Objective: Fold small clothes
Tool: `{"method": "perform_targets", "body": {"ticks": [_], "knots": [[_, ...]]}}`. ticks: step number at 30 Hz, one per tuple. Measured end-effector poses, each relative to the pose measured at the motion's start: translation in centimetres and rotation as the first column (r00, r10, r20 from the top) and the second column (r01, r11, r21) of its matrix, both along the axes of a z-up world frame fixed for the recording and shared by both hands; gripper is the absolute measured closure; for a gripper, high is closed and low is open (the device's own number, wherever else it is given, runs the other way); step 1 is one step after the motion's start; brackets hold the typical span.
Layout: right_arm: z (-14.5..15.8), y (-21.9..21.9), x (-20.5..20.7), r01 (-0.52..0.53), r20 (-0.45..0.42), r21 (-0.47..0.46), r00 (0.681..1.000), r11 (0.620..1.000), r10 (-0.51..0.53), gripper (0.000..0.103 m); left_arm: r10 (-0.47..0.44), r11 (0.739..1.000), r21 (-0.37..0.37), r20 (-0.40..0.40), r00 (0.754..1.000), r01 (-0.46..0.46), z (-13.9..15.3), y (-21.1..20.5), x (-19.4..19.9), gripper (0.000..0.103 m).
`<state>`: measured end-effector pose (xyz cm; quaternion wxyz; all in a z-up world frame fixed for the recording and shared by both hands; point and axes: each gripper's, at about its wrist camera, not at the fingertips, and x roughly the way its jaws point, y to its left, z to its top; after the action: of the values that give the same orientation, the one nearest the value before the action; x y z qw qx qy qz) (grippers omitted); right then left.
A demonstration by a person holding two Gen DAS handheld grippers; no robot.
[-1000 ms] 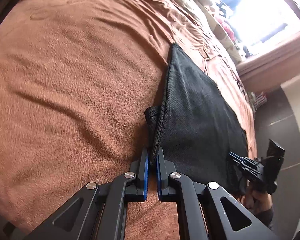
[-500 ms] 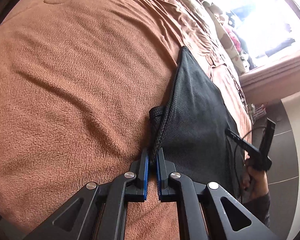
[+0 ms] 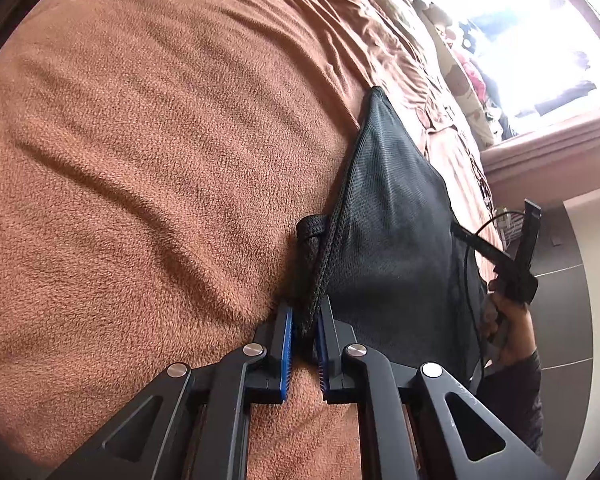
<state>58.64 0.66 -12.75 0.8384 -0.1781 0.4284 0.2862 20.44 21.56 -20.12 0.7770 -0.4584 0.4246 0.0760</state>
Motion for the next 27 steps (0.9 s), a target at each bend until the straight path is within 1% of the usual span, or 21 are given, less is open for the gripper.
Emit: {"method": "perform_targets", "body": {"ticks": [3,6,9,12,17,19,27], "knots": [[0.4,-0.2,-0.6,-0.013,-0.029,0.017,0.999,1.0,0.014,0.091,0.001,1.0,-0.003,0.011,1.0,-0.001,-0.2,0.1,-0.1,0.092],[0.6,-0.7,-1.6,-0.066,-0.081,0.04,0.994,0.997,0.069,0.091,-0.018,1.0,0.009,0.018,1.0,0.018,0.0,0.0,0.0,0.093],[0.3,-1.0,-3.6,-0.114,-0.102,0.007,0.988,0.994,0.114,0.091,-0.038,0.999,0.0,0.041,0.998,0.038,0.4,-0.1,0.2,0.095],[-0.2,-1.5,-5.5,-0.148,-0.14,0.0,0.979,0.989,0.146,0.091,-0.04,0.999,-0.01,0.064,0.997,0.041,0.9,-0.1,0.1,0.096],[-0.6,-2.3,-7.5,-0.171,-0.205,0.01,0.964,0.985,0.169,0.091,-0.043,0.999,-0.023,0.11,0.993,0.046,2.3,-0.1,0.3,0.096],[-0.3,-2.4,-7.9,-0.179,-0.221,0.02,0.959,0.984,0.179,0.091,-0.047,0.998,-0.025,0.124,0.991,0.05,3.0,-0.3,0.5,0.096],[-1.0,-3.7,-10.9,-0.19,-0.308,0.056,0.93,0.98,0.198,0.091,-0.064,0.998,-0.016,0.17,0.983,0.068,5.5,-0.6,1.7,0.097]]}}
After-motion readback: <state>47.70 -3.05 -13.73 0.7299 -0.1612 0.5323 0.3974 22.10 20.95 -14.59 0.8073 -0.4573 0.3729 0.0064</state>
